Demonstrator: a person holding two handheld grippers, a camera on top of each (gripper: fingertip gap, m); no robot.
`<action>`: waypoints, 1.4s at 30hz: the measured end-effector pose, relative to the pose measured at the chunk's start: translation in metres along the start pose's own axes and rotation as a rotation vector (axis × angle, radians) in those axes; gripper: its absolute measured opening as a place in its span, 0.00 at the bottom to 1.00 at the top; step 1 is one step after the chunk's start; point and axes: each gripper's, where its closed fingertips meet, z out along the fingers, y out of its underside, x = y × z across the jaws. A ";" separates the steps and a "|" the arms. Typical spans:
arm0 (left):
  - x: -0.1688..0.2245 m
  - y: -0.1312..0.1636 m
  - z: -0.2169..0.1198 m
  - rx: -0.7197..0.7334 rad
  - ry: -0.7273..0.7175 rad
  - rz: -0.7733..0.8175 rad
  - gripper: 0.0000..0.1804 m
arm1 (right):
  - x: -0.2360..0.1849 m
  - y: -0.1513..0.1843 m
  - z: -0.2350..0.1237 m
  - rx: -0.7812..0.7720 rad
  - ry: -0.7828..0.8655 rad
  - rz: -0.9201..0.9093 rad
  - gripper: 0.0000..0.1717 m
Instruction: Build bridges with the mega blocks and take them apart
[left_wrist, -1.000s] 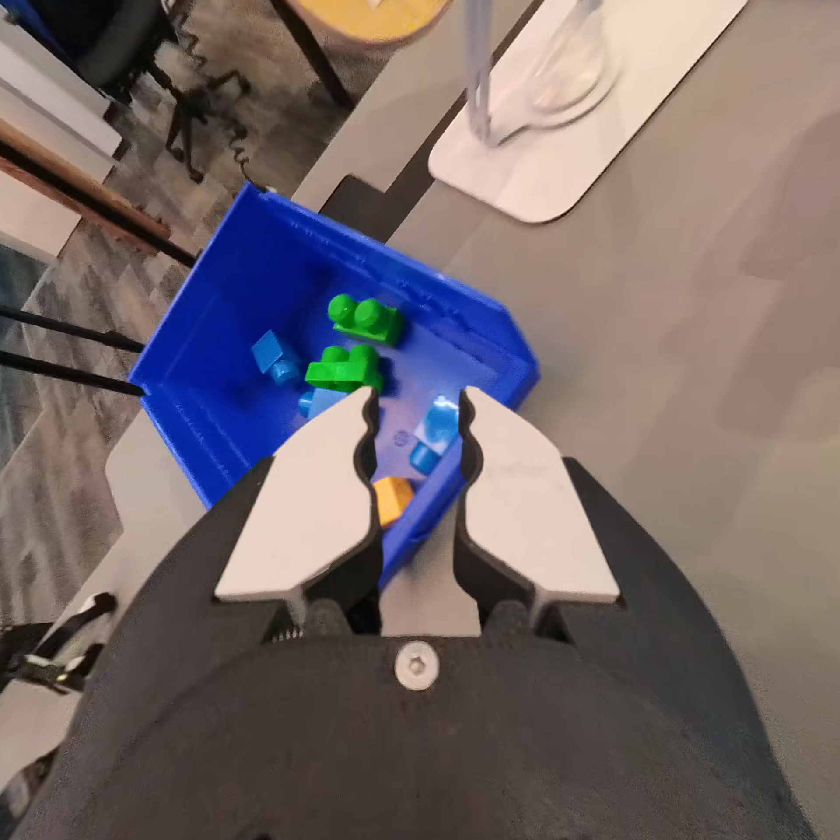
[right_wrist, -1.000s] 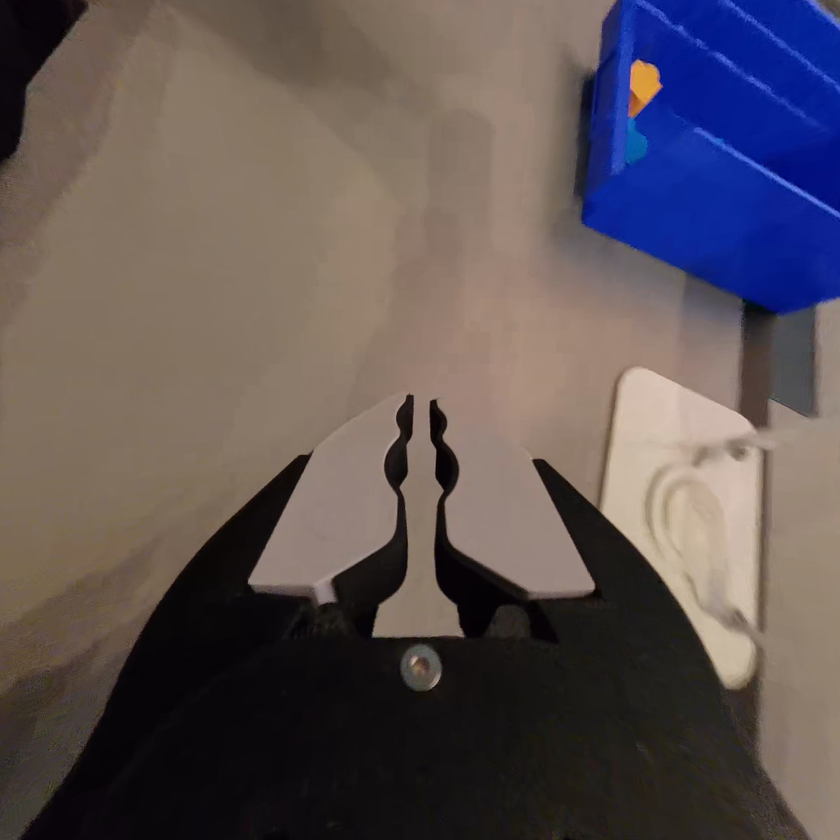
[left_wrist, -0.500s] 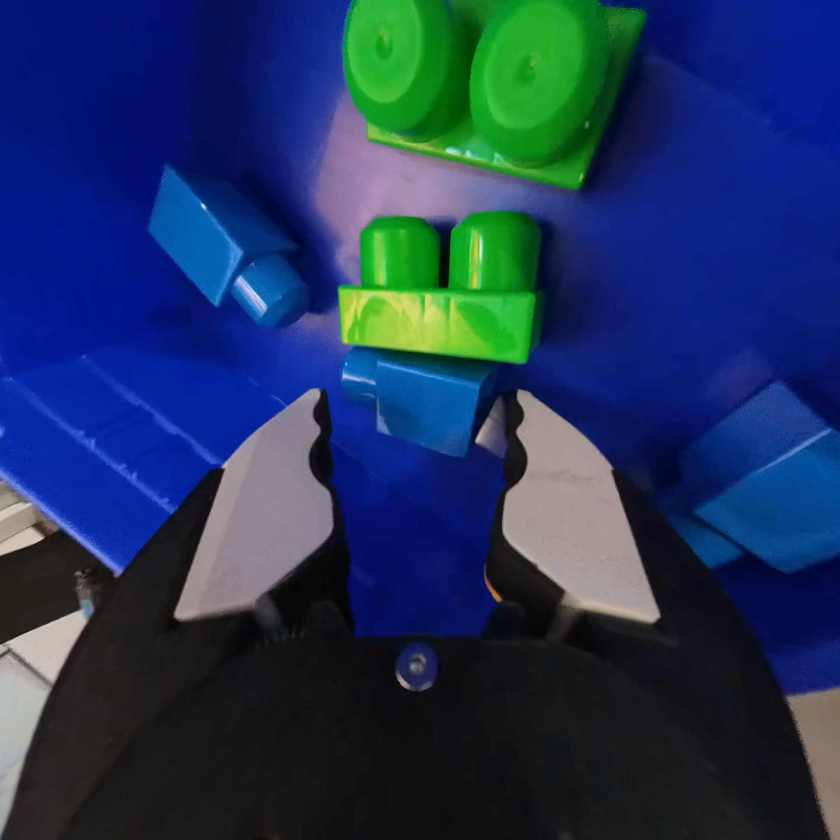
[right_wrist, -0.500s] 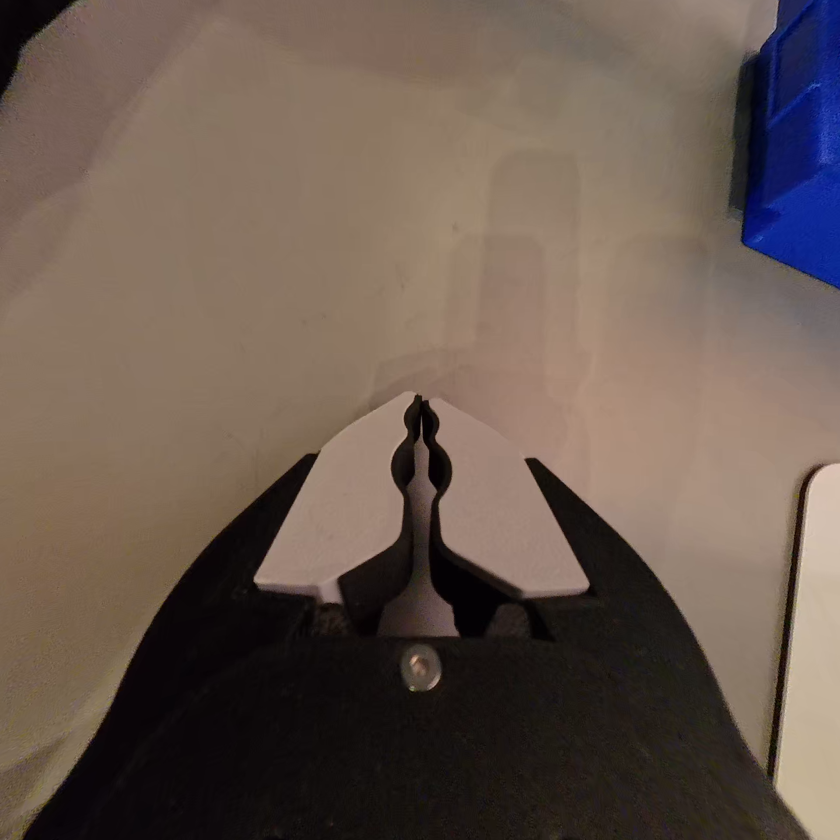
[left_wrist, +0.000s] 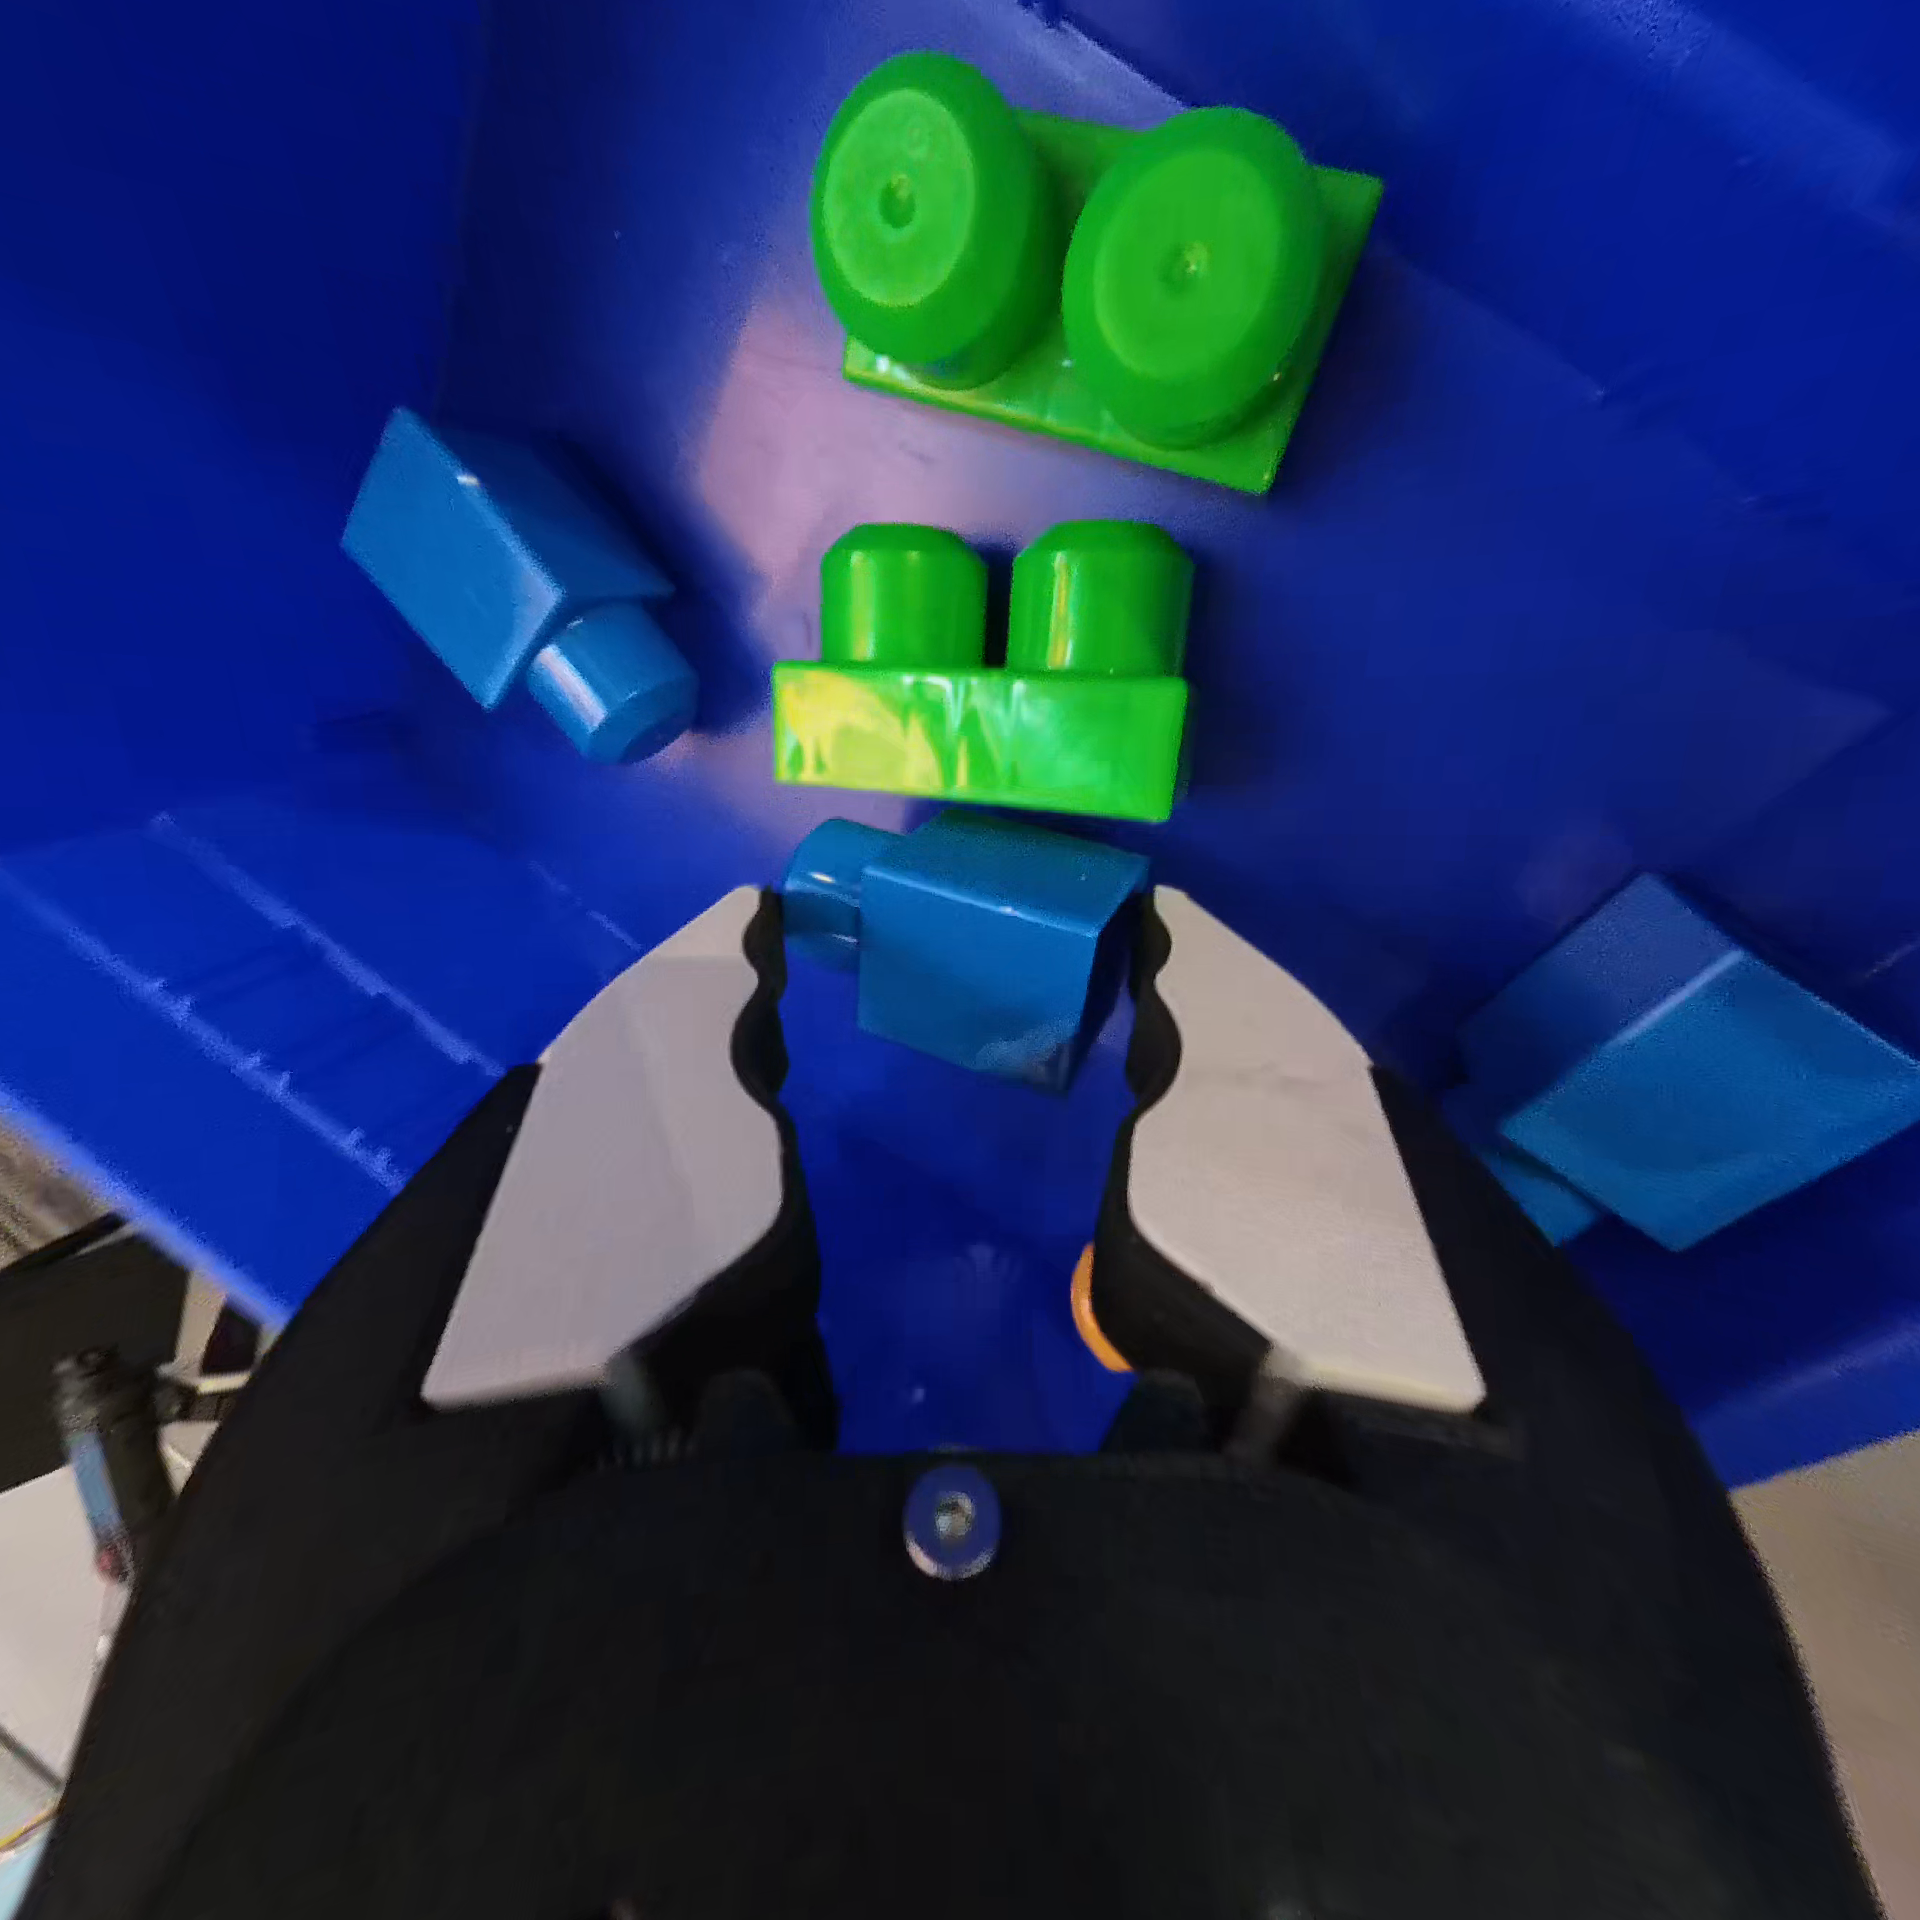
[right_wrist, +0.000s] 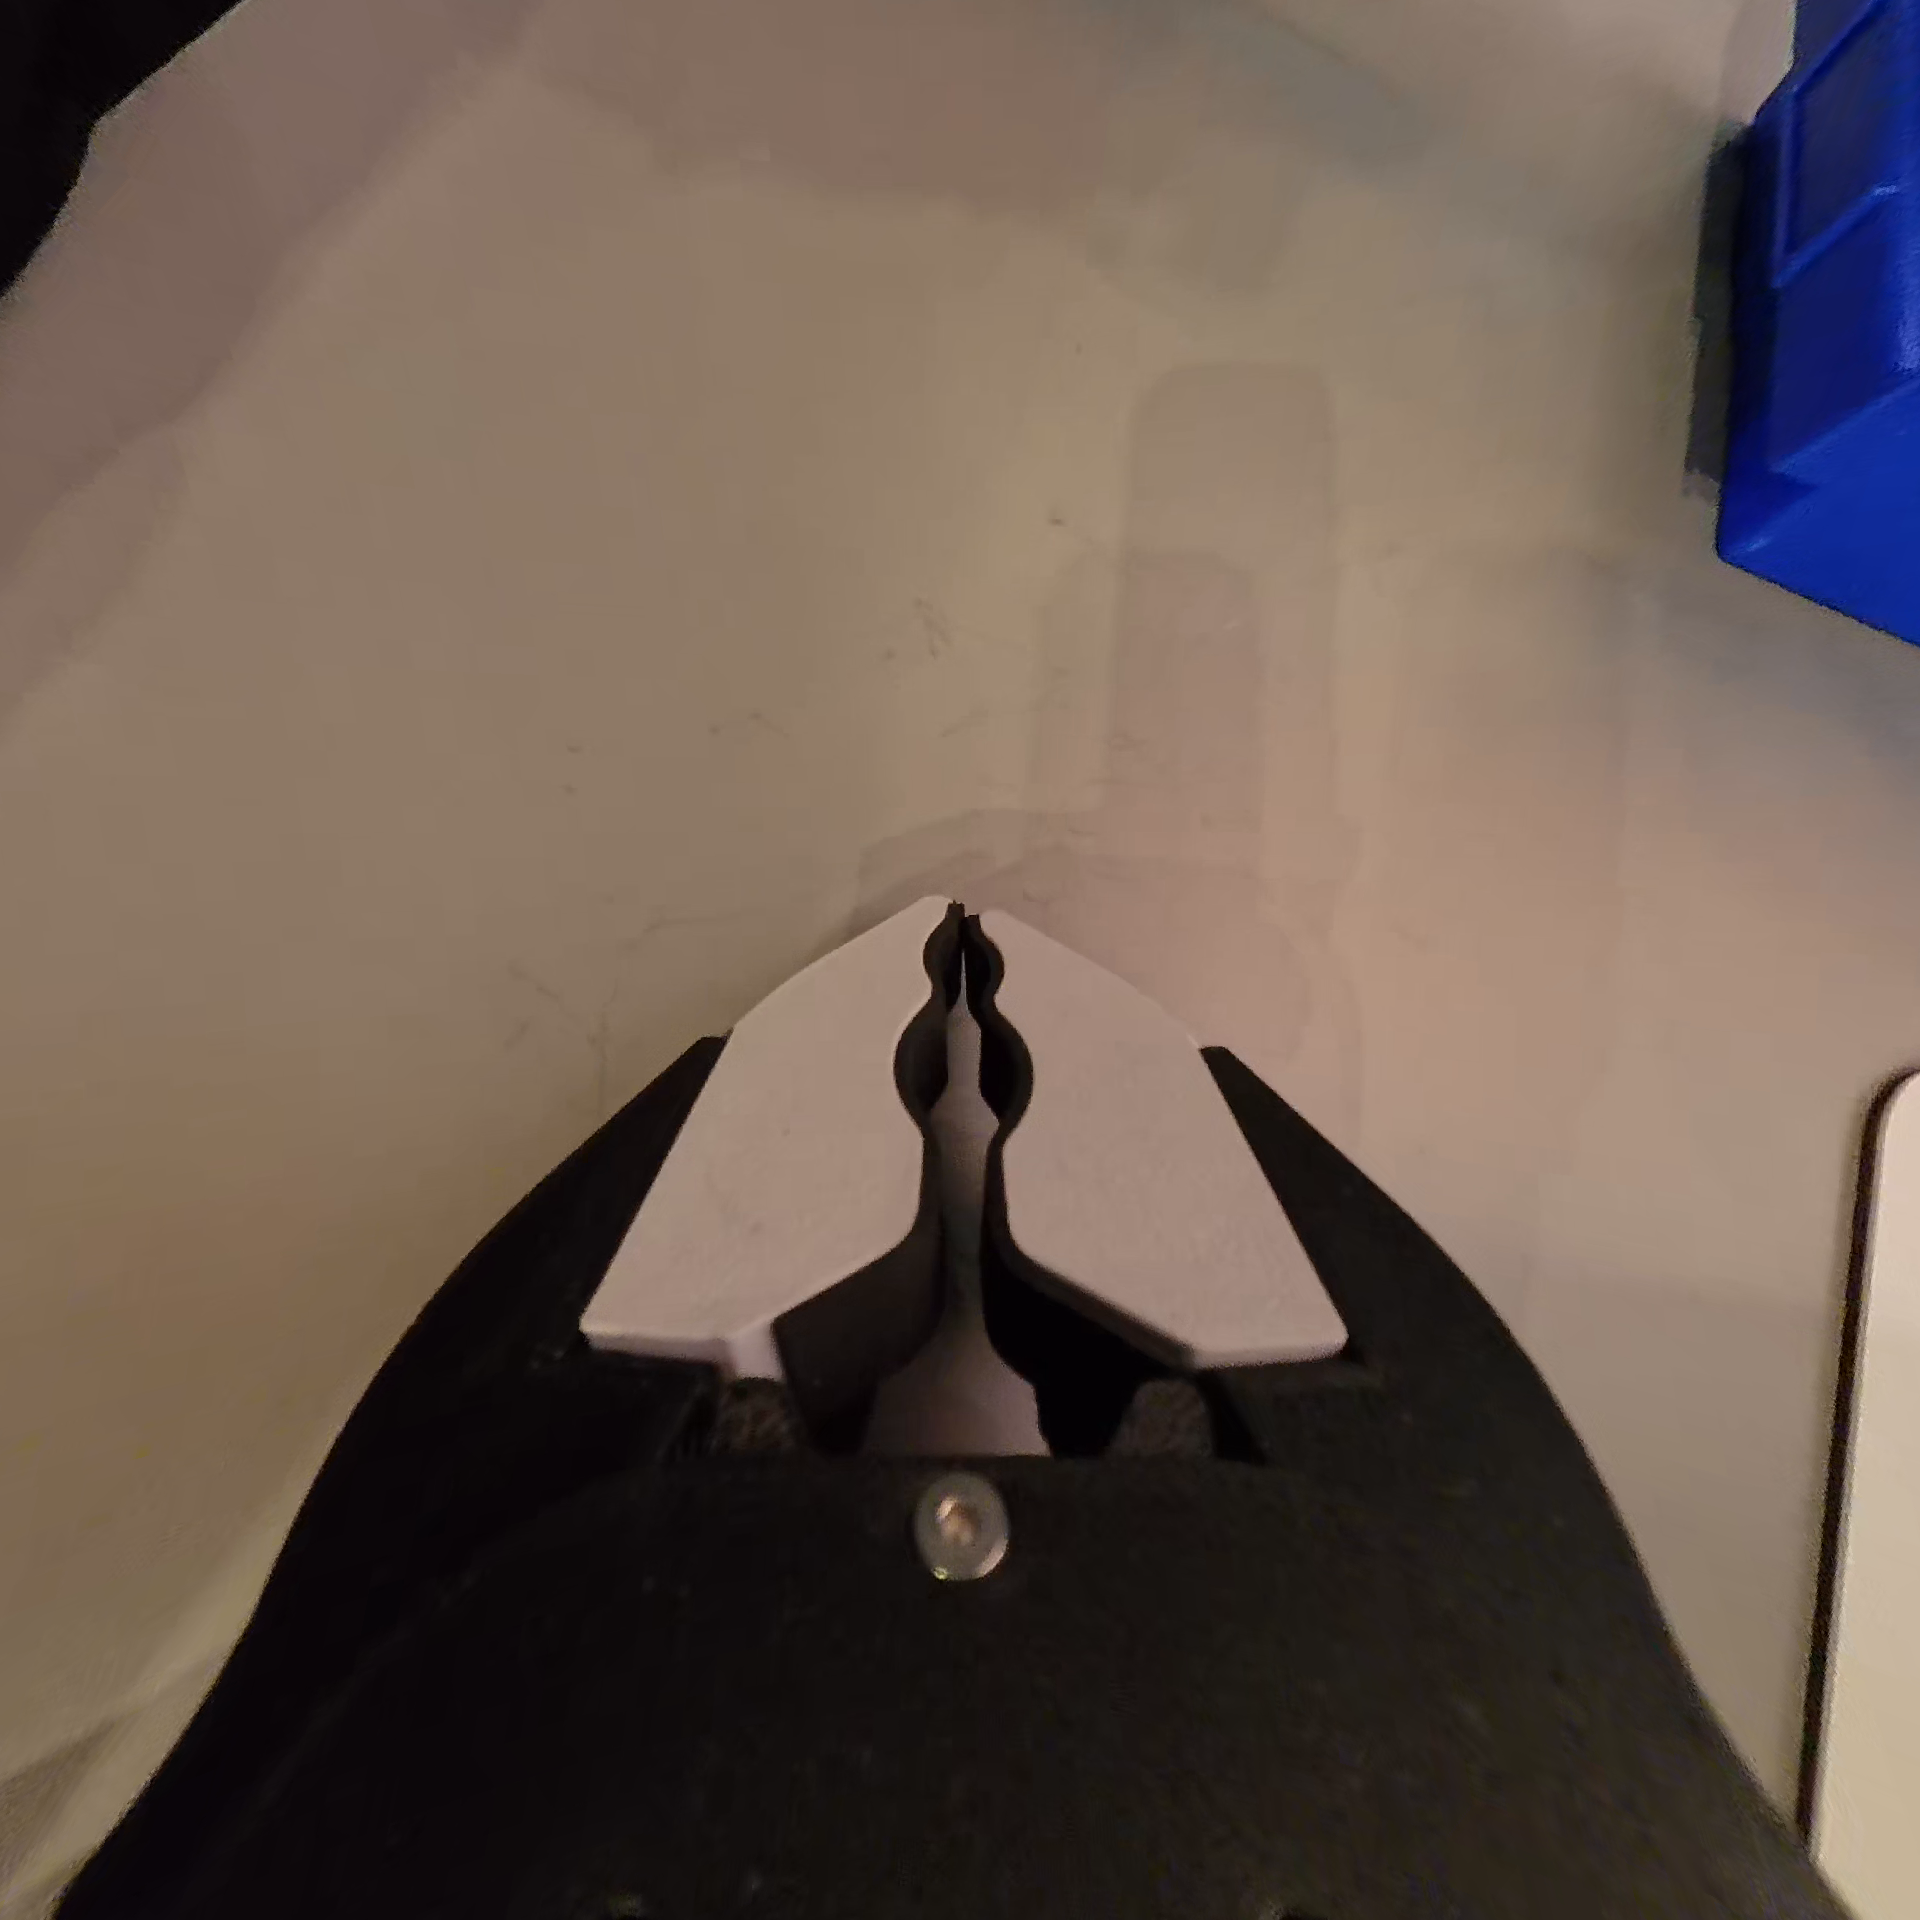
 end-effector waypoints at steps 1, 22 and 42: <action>-0.001 0.000 -0.007 0.024 -0.027 -0.003 0.35 | 0.001 -0.001 -0.001 0.016 -0.002 0.017 0.00; 0.256 -0.109 -0.209 1.038 -0.418 0.410 0.35 | 0.090 -0.103 -0.056 0.830 -0.256 0.713 0.36; 0.217 -0.055 -0.201 0.906 -0.441 0.321 0.31 | 0.064 -0.051 -0.005 0.324 -0.051 0.336 0.21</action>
